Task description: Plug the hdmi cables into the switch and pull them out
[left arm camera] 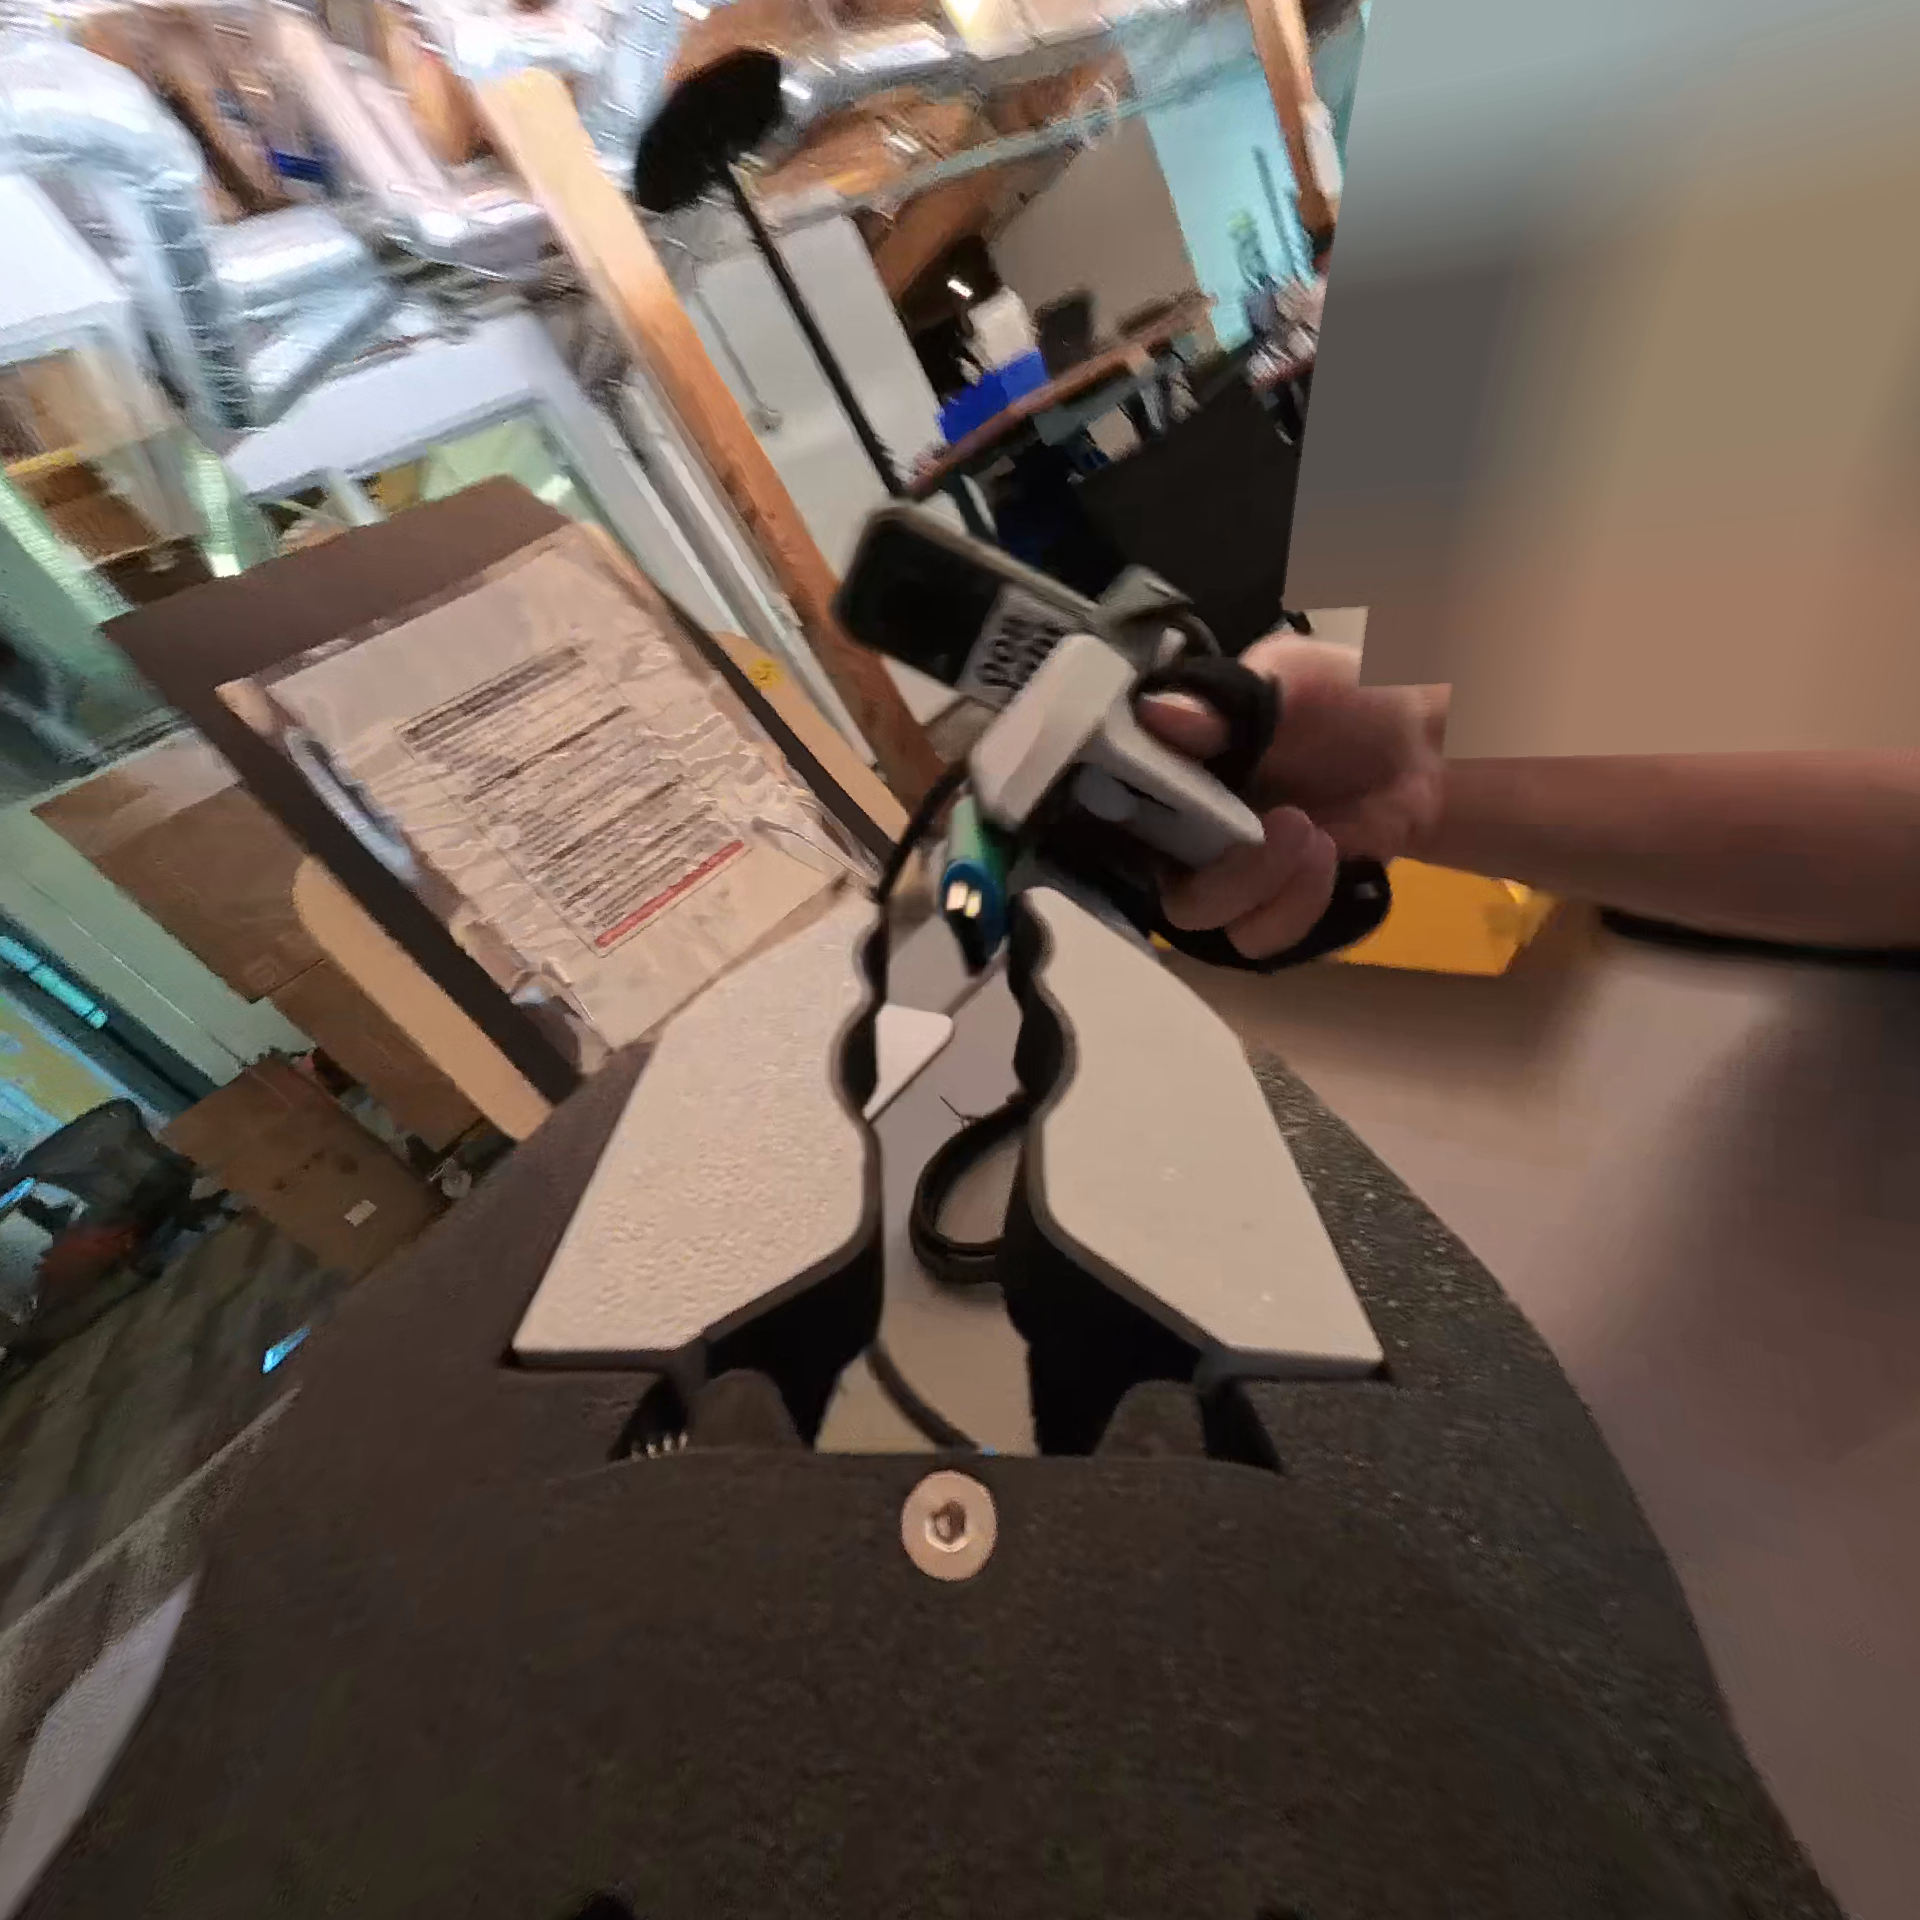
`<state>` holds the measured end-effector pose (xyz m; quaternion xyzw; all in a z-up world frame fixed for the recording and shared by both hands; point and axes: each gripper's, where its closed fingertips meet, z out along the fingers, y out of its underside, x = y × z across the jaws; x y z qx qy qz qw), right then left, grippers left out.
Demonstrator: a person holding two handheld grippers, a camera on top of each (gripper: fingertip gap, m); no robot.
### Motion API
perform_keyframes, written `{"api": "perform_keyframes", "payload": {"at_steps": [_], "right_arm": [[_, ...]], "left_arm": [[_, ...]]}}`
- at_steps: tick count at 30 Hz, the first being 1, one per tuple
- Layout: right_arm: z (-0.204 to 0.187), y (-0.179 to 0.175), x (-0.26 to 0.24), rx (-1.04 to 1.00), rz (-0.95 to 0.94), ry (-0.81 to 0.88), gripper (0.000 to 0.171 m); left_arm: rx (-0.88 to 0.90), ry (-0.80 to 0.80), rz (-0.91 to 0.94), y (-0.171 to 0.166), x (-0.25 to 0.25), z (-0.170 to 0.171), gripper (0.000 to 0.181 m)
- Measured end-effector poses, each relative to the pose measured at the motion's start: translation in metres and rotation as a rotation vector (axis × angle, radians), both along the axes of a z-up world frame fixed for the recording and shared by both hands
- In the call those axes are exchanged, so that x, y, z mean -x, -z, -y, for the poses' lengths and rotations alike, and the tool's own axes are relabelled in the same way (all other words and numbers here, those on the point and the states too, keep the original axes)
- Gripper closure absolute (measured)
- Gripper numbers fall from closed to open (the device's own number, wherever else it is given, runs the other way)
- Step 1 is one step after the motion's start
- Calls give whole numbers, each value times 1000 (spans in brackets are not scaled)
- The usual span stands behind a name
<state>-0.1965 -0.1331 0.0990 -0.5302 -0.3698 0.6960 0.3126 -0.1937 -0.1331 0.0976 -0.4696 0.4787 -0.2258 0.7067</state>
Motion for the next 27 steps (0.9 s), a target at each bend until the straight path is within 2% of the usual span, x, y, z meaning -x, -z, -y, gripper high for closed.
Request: {"api": "perform_keyframes", "payload": {"at_steps": [1, 3, 6, 9, 11, 14, 16, 19, 21, 24, 27], "right_arm": [[-1, -2, -2, -77, -5, 35, 158], [-7, -1, -6, -258, 39, 146, 161], [-13, 7, -7, -566, 142, 281, 161], [-17, 13, -6, -714, 224, 354, 161], [-11, 17, -4, -744, 241, 324, 161], [-3, 18, -2, -734, 221, 261, 161], [1, 16, -2, -719, 196, 233, 161], [2, 16, -3, -697, 186, 208, 161], [4, 19, -2, -696, 191, 183, 161], [4, 26, 1, -716, 214, 169, 161], [3, 33, 3, -729, 246, 165, 161]], "left_arm": [[24, -9, 68, -4, 6, -1, 152], [156, 13, 167, -3, 16, -3, 151], [424, 164, 292, 5, 20, 1, 142], [552, 281, 362, 5, 21, 4, 143], [536, 276, 337, 9, 17, 4, 141], [407, 147, 240, 17, 12, -3, 131], [320, 125, 184, 19, 8, 0, 131], [197, 115, 131, 19, 4, 7, 148], [140, 58, 110, 19, 5, 3, 152], [161, 78, 60, 25, -3, 5, 146], [156, 56, 6, 35, -8, 2, 148]]}}
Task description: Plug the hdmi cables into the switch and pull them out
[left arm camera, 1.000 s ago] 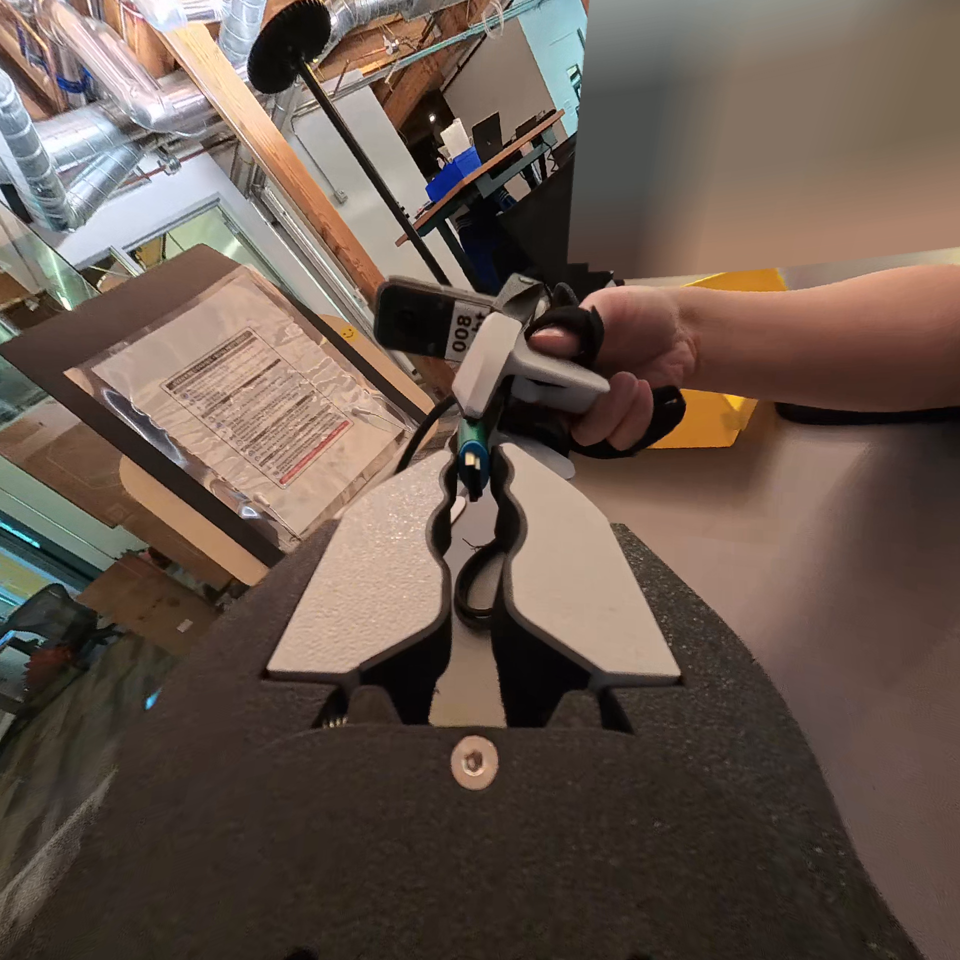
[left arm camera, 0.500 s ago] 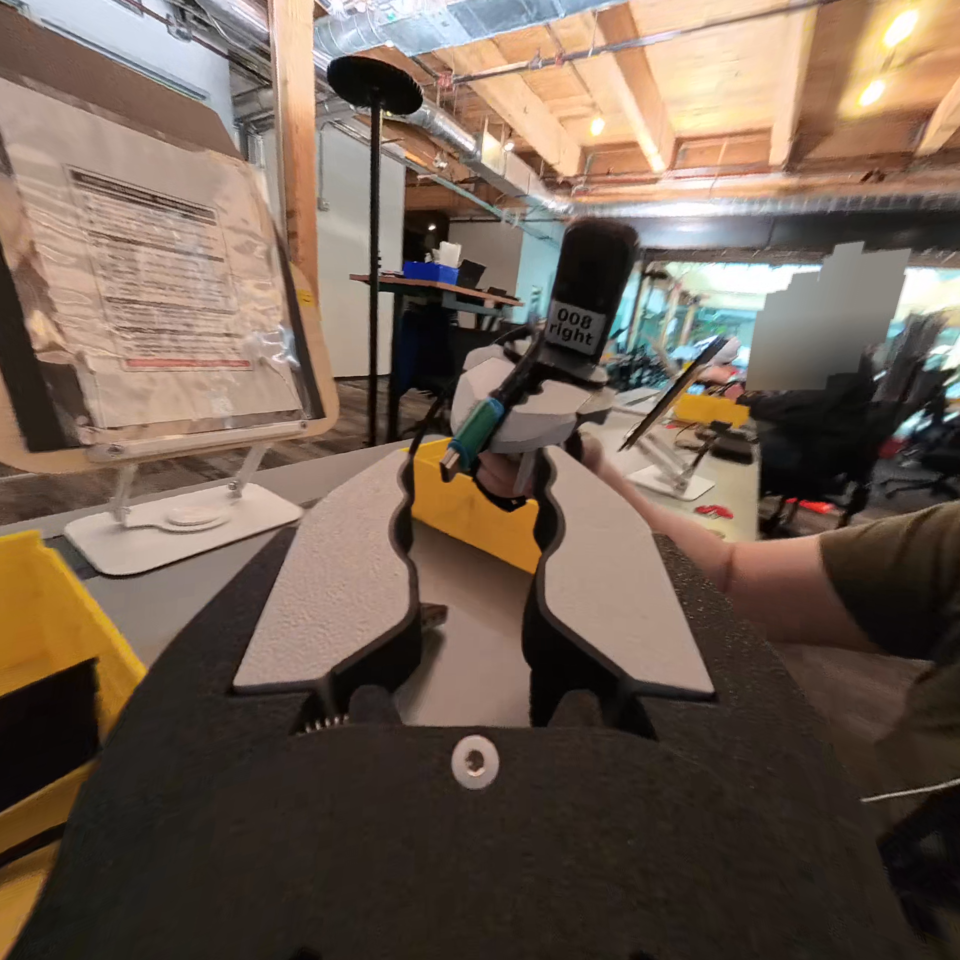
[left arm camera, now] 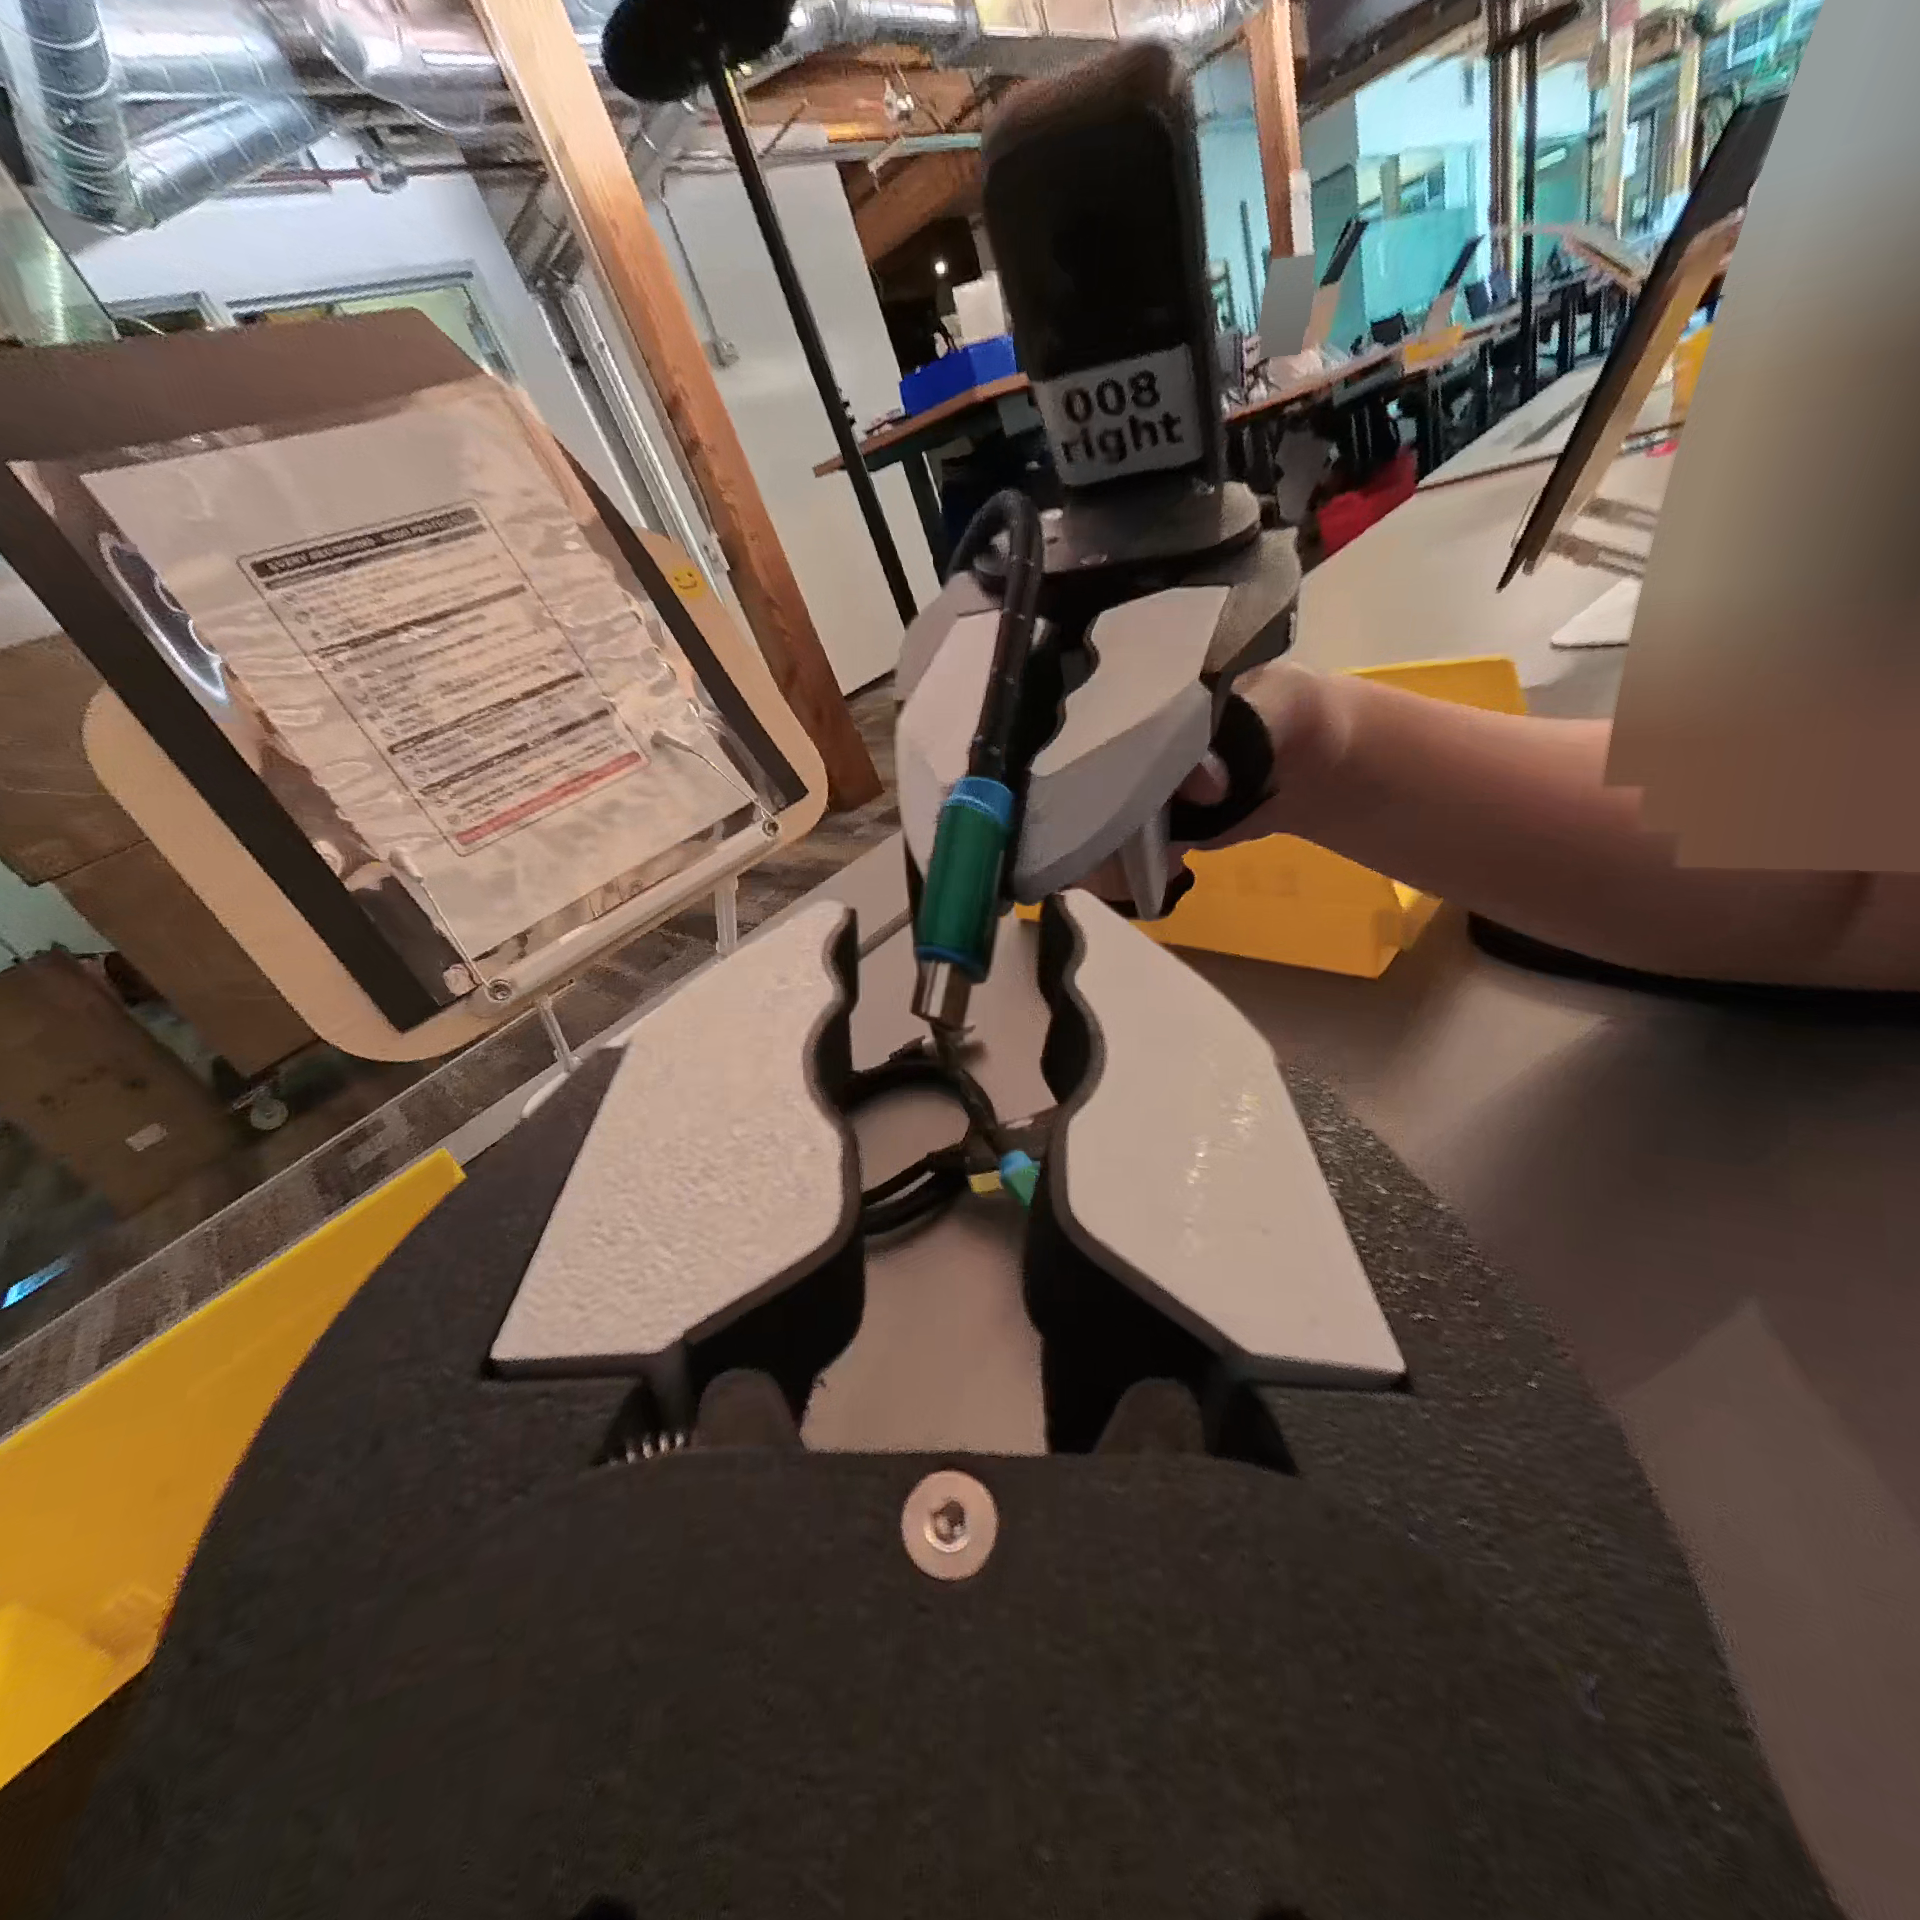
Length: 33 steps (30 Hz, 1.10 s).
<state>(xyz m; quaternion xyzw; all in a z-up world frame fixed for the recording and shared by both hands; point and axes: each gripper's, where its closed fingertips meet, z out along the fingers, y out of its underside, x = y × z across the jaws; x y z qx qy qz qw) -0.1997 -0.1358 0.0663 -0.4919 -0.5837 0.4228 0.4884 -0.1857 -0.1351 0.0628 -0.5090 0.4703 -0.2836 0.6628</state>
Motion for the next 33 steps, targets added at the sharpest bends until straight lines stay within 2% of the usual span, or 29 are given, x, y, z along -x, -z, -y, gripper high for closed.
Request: {"api": "perform_keyframes", "payload": {"at_steps": [1, 4, 6, 8, 15, 17, 19, 25, 28, 30, 33], "right_arm": [[-1, 1, -1, 1, 4, 0, 161], [1, 2, -4, 47, 6, -33, 161], [-2, 1, -6, 72, 14, -18, 159], [-5, -2, -9, 120, 15, -7, 146], [-14, -14, -17, 341, -52, -1, 145], [-13, -13, -19, 397, -41, -28, 150], [-4, -16, -22, 406, -47, -105, 163], [1, -20, -18, 303, -50, -74, 164], [2, -22, -17, 159, -59, -32, 164], [-1, -24, -18, 75, -55, 18, 164], [-4, -27, -23, -53, -72, 68, 164]], "left_arm": [[-10, 1, -20, 3, -1, 1, 159], [-69, -34, -28, 4, -2, 0, 167], [-118, -56, -34, 2, -3, 1, 167], [-203, -101, -64, 1, -3, 0, 167], [-383, -257, -204, -2, -5, -3, 168], [-412, -285, -242, -1, -5, -5, 167], [-437, -297, -267, -1, -5, -5, 167], [-416, -280, -261, -4, -2, -1, 167], [-294, -248, -192, -4, 1, 0, 167], [-226, -191, -120, -5, 4, 4, 156], [-137, -119, -10, -9, 11, 6, 153]]}}
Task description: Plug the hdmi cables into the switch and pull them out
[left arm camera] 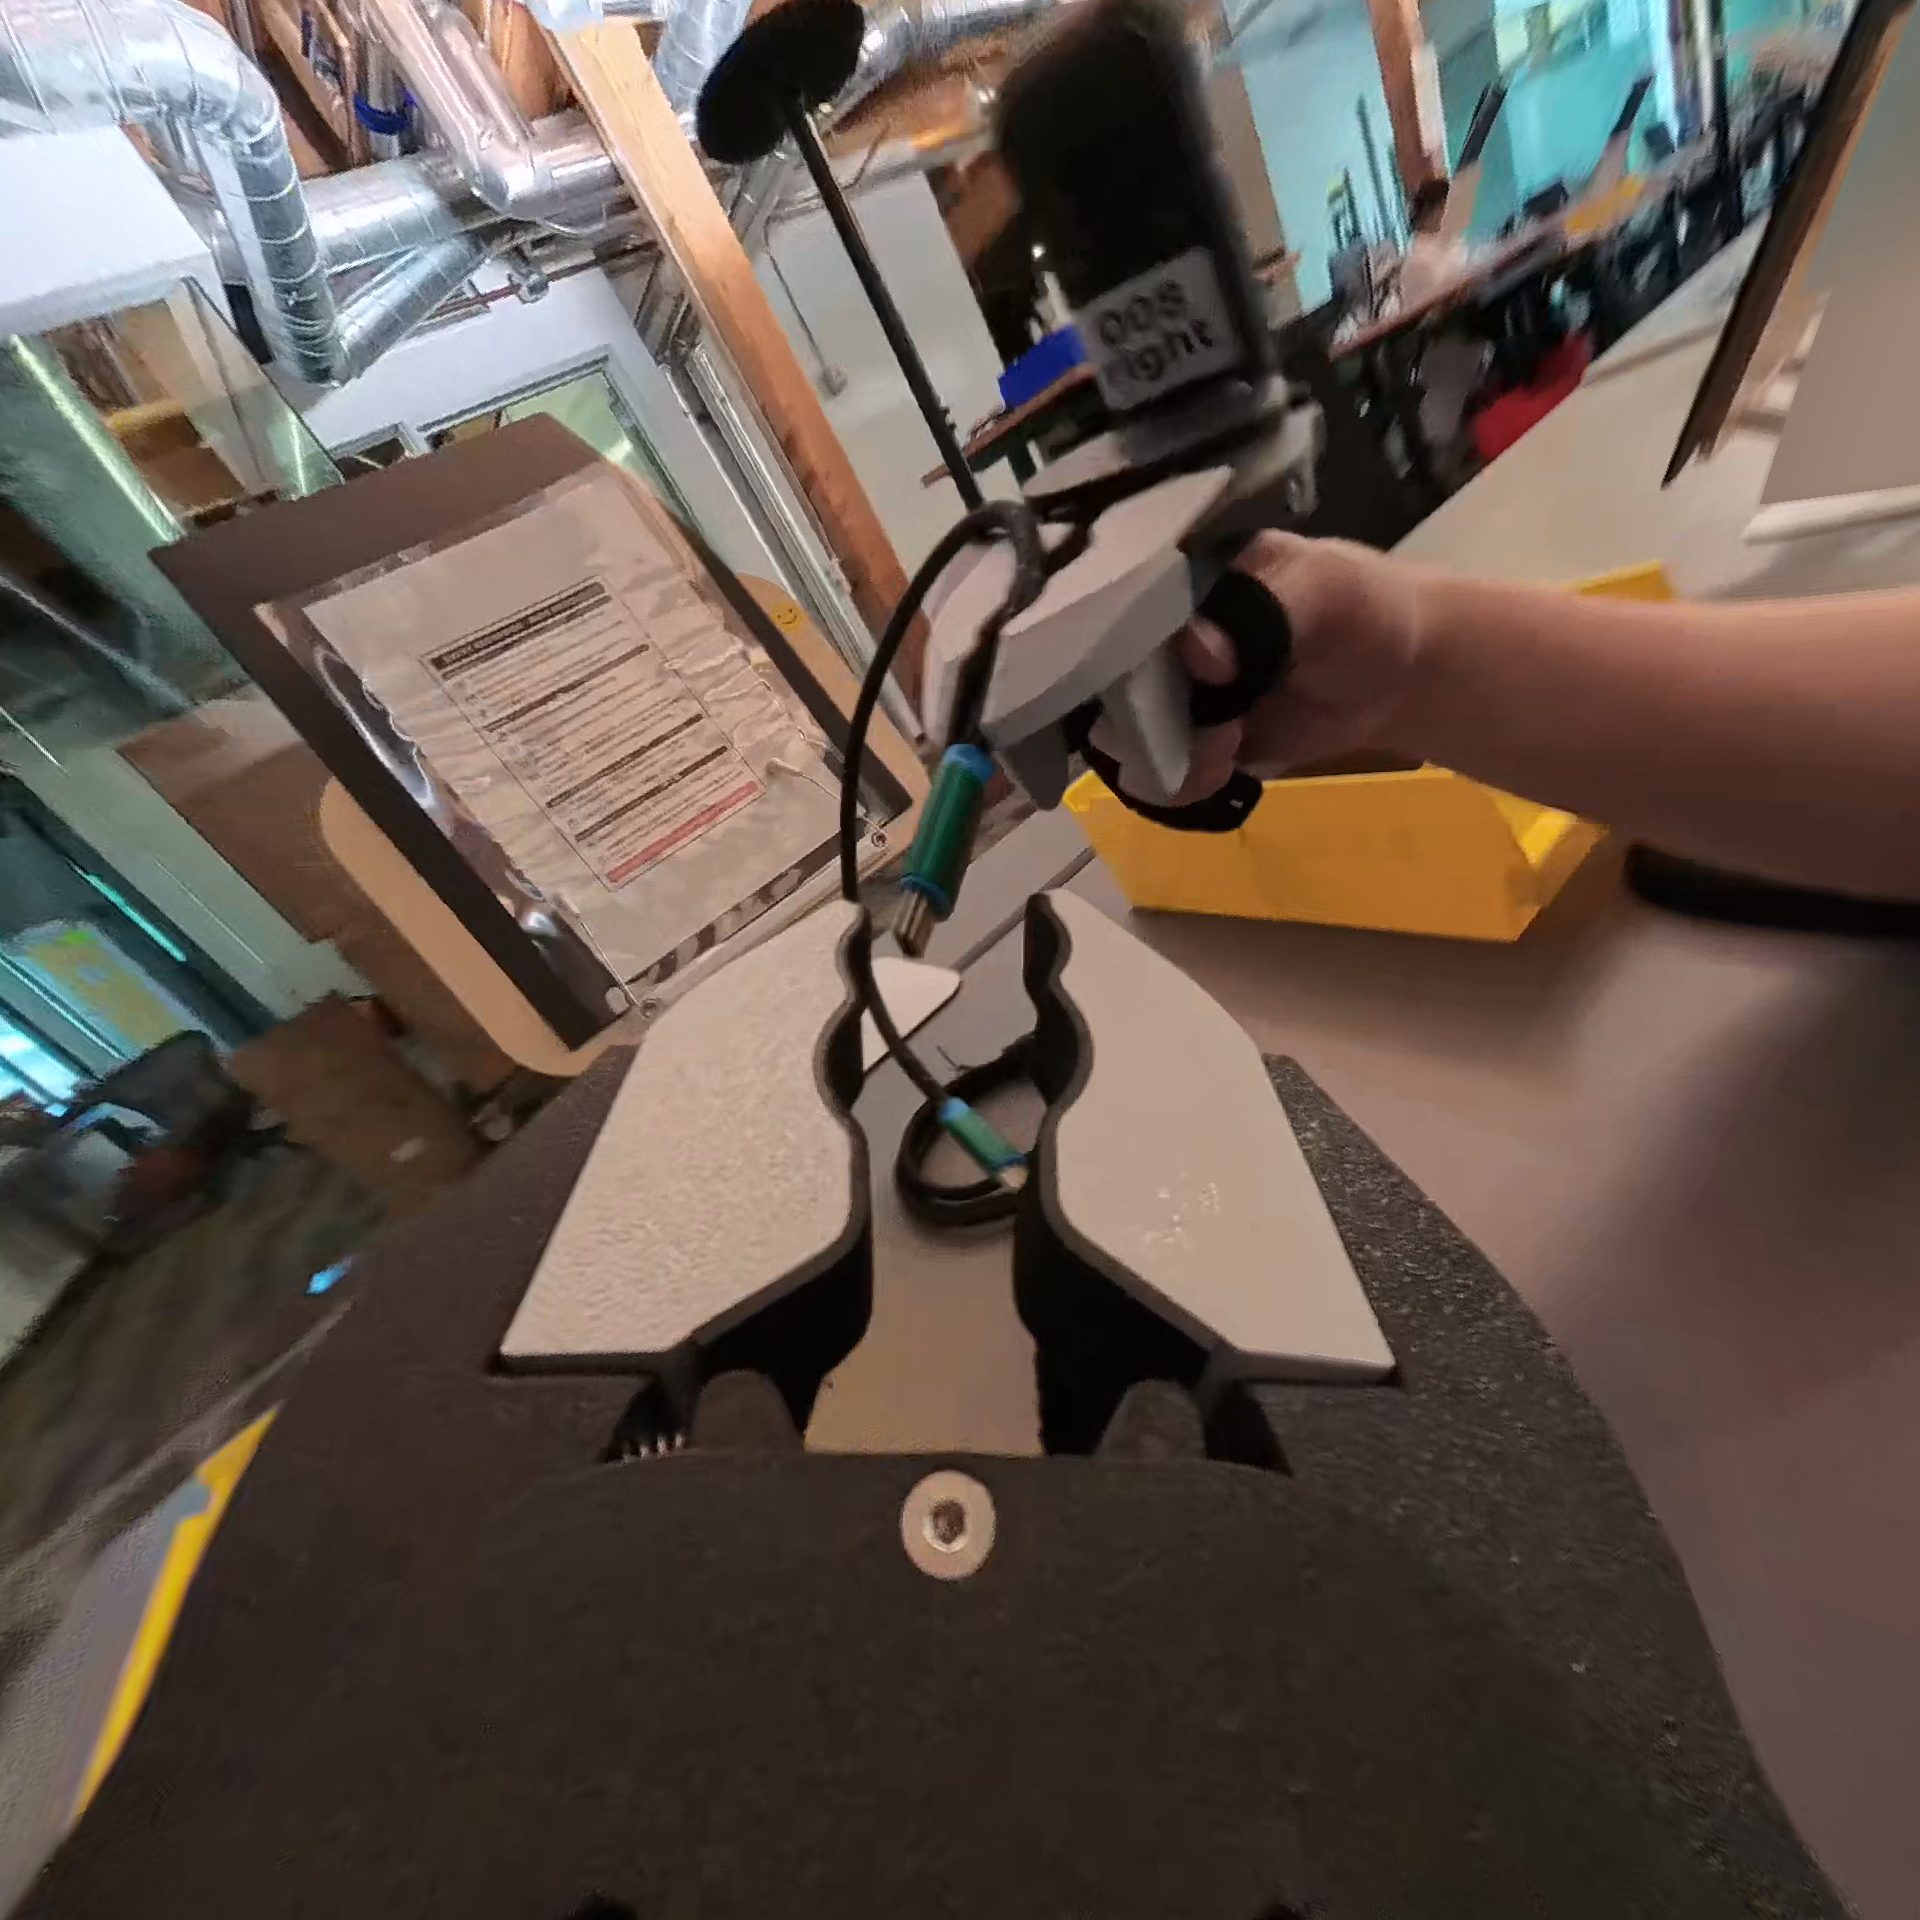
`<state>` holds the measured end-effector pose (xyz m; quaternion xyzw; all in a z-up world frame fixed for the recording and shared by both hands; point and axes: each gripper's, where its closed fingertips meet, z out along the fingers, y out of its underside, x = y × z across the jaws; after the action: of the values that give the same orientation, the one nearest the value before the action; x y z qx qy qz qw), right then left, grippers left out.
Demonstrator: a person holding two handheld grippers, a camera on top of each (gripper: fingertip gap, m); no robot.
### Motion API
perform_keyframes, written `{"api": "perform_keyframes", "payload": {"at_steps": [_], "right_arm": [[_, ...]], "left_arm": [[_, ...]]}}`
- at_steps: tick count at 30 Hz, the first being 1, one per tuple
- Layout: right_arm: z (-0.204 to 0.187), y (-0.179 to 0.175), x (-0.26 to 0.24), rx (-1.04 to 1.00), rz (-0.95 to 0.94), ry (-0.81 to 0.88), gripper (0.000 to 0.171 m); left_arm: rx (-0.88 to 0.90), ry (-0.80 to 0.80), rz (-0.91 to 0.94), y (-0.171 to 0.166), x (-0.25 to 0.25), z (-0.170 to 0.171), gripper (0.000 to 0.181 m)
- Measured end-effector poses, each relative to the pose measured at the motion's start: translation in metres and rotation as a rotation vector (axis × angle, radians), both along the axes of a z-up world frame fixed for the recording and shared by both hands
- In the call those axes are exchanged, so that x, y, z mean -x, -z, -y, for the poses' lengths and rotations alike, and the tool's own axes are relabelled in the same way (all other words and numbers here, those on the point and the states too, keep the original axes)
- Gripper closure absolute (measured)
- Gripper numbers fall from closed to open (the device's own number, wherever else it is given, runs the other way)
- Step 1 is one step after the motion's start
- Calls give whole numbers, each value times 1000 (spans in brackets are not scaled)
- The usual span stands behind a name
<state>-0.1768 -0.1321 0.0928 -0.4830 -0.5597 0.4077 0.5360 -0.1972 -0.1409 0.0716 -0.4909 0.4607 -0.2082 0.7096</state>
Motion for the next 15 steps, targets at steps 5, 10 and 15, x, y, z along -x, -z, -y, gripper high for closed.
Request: {"api": "perform_keyframes", "payload": {"at_steps": [5, 10, 15], "right_arm": [[15, -3, 8, -227, -32, 14, 165], [37, -12, 22, -420, -125, 24, 164], [36, 8, 34, -678, -91, 205, 165]], "left_arm": [[230, 163, 133, -3, 11, 5, 136], [375, 393, 204, -3, 25, 21, 121], [675, 582, 389, -2, 41, 23, 129]]}}
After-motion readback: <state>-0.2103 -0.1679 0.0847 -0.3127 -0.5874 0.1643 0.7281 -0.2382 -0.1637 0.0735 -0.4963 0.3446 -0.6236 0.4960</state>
